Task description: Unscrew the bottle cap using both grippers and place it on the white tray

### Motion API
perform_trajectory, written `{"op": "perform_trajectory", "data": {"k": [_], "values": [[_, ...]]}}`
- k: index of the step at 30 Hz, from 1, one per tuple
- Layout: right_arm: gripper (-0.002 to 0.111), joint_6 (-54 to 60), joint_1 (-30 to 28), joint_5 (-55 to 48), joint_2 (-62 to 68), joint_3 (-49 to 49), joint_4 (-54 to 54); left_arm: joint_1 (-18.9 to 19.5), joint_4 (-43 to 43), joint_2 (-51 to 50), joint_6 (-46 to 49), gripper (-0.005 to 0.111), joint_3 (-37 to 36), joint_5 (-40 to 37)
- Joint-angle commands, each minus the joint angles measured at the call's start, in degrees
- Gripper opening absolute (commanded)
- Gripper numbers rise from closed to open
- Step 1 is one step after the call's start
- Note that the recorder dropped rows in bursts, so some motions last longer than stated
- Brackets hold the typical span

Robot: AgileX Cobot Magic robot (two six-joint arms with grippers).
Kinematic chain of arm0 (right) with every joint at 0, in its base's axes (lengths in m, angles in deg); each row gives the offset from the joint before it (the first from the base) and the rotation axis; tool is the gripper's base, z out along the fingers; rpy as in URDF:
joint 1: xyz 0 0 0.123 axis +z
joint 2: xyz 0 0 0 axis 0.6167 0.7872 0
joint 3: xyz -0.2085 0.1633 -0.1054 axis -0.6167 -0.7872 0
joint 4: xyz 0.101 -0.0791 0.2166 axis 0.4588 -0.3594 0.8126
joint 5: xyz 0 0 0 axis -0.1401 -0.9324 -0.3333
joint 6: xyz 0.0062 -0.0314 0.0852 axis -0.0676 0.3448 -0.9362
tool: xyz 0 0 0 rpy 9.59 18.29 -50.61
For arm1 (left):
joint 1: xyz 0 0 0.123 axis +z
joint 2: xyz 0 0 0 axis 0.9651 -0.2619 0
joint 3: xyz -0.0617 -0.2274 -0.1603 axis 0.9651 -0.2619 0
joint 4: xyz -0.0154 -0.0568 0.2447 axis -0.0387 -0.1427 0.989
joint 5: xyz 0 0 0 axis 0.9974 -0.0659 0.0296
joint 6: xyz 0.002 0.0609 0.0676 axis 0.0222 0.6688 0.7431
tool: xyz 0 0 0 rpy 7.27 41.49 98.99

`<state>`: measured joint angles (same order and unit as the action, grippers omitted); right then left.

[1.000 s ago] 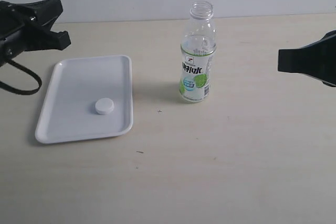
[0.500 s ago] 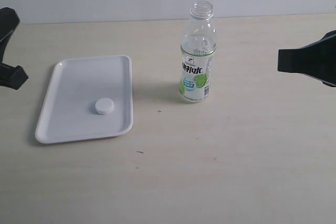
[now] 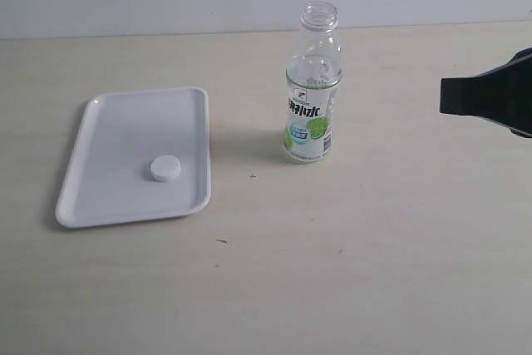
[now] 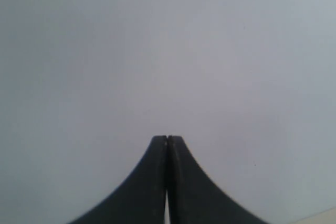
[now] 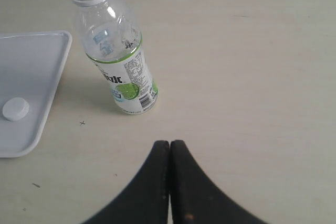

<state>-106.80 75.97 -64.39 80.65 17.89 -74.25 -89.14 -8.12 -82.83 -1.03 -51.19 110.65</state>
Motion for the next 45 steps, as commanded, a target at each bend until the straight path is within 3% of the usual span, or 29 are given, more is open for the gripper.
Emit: {"op": "perform_trajectory", "data": {"k": [1, 8, 15, 27, 33, 45], "values": [[0.0, 0.0, 0.0, 0.1, -0.4, -0.2, -0.1, 0.4, -0.9, 8.4, -1.8, 0.0, -0.3, -9.0], [0.0, 0.0, 0.0, 0.1, -0.4, -0.2, -0.1, 5.1, -0.6, 19.4, -8.6, 0.0, -0.3, -22.4], [0.0, 0.0, 0.0, 0.1, -0.4, -0.2, -0.1, 5.2, -0.6, 25.7, -14.2, 0.0, -0.3, -34.8], [0.0, 0.0, 0.0, 0.2, -0.4, -0.2, -0.1, 5.2, -0.6, 35.6, -14.4, 0.0, -0.3, -60.0], [0.0, -0.1, 0.0, 1.6, -0.4, -0.2, -0.1, 5.2, -0.6, 40.7, -14.3, 0.0, -0.3, -67.3], [0.0, -0.1, 0.0, 1.6, -0.4, -0.2, -0.1, 5.2, -0.1, 40.8, -12.9, 0.0, -0.3, -80.9]]}}
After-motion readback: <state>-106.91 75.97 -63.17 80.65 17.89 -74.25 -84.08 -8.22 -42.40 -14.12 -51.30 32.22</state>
